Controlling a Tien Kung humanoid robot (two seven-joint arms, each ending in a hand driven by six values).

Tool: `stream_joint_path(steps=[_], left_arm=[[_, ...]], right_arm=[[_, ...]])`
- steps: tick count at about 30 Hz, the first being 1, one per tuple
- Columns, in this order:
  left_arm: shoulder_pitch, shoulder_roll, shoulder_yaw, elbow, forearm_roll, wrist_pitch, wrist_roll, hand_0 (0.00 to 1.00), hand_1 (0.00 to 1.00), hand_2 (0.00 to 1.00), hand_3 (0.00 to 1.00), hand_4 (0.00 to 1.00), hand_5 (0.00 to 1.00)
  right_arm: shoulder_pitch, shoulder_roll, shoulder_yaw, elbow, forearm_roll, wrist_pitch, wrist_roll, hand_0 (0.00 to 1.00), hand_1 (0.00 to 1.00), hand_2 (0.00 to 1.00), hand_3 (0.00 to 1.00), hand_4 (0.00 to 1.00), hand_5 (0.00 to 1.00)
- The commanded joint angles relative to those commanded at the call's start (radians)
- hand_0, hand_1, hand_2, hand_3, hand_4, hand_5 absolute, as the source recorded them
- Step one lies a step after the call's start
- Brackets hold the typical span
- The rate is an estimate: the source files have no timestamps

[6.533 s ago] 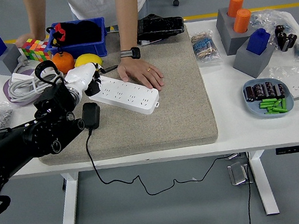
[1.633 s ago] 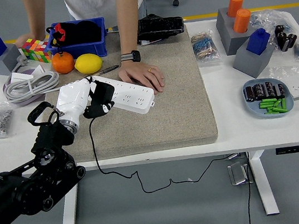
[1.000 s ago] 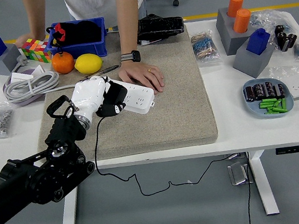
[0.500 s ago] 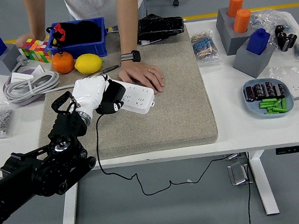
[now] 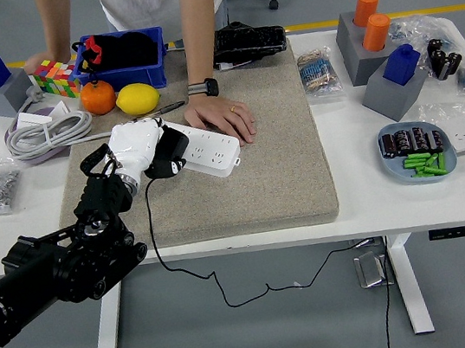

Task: Press the white button,pick up the black plug,place it near the board,insert it into the board

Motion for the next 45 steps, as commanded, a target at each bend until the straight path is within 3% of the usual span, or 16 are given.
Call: stream_joint_path(steps=[27,28,33,34,39,40,45], left_arm=[[-0.011,-0.020,0.020,0.039,-0.004,0.001,0.020,0.127,0.193,0.212,0.547,0.678,0.002],[-0.011,-0.020,0.018,0.040,-0.008,0.001,0.018,0.133,0.216,0.254,0.555,0.730,0.002],[-0.009,-0.019,0.011,0.047,-0.040,0.013,-0.008,0.133,0.216,0.254,0.555,0.730,0.002],[-0.009,-0.019,0.010,0.047,-0.043,0.014,-0.014,0.154,0.284,0.351,0.546,0.893,0.002],[-0.010,-0.018,0.005,0.050,-0.051,0.009,-0.024,0.154,0.284,0.351,0.546,0.893,0.002],[-0.010,-0.018,0.004,0.050,-0.050,0.005,-0.021,0.168,0.287,0.366,0.550,0.998,0.197],[-0.009,-0.018,0.009,0.049,-0.049,-0.014,-0.011,0.168,0.287,0.366,0.550,0.998,0.197]], right_arm=[[0.000,0.000,0.002,0.003,0.000,0.001,0.000,0.739,0.614,0.578,0.589,0.644,0.345],[0.000,0.000,0.002,0.002,0.000,0.001,0.000,0.739,0.614,0.578,0.589,0.644,0.343],[-0.001,0.000,0.004,0.002,0.000,0.001,0.000,0.739,0.614,0.578,0.589,0.644,0.343],[-0.001,0.000,0.004,0.002,0.000,0.001,0.000,0.740,0.615,0.578,0.589,0.644,0.342],[-0.001,0.000,0.003,0.002,0.000,0.001,0.000,0.740,0.615,0.578,0.589,0.644,0.342],[-0.001,0.000,0.003,0.002,0.000,0.001,0.000,0.739,0.614,0.578,0.588,0.644,0.343],[-0.001,-0.001,0.002,0.002,0.000,0.001,0.000,0.739,0.614,0.578,0.588,0.644,0.343]])
